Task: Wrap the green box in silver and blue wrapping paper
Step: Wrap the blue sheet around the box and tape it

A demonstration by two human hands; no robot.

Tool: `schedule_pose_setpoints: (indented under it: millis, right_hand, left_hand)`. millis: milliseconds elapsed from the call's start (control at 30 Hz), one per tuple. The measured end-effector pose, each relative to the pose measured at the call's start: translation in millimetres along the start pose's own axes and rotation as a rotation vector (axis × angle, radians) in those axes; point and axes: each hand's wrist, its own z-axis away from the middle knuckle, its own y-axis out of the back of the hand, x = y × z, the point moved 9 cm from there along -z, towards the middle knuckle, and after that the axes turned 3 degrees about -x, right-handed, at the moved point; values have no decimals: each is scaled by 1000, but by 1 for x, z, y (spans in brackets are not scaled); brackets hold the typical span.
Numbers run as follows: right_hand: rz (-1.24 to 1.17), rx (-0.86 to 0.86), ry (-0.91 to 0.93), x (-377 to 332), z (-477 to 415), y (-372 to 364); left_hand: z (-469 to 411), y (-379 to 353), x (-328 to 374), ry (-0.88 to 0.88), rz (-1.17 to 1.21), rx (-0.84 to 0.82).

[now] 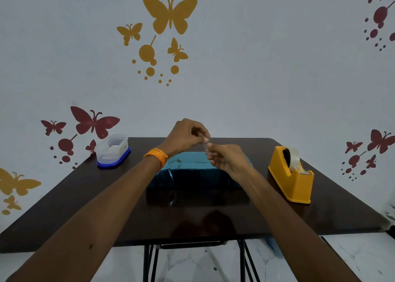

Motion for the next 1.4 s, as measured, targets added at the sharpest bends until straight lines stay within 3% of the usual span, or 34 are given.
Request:
schedule_pose_setpoints:
  millis: [267, 567, 700, 900, 1067, 1400]
  right_hand:
    - [41, 7, 91, -9, 9, -11]
    - [17, 192, 101, -1, 3, 9]
    - [78, 119, 48, -2, -3, 3]
    - [152, 118, -141, 3, -19, -10]
    - [209, 176, -167, -1, -30, -8]
    - [141, 274, -173, 13, -31, -4]
  left_hand:
    - [-4, 6, 7, -6, -86, 60]
    - [2, 15, -18, 94, -48, 80]
    - [12, -11, -41, 147, -108, -133]
    - [27, -40, -63, 193, -361, -270]
    - [33, -50, -59, 159, -493, -398]
    - [34, -51, -52, 97, -527, -213]
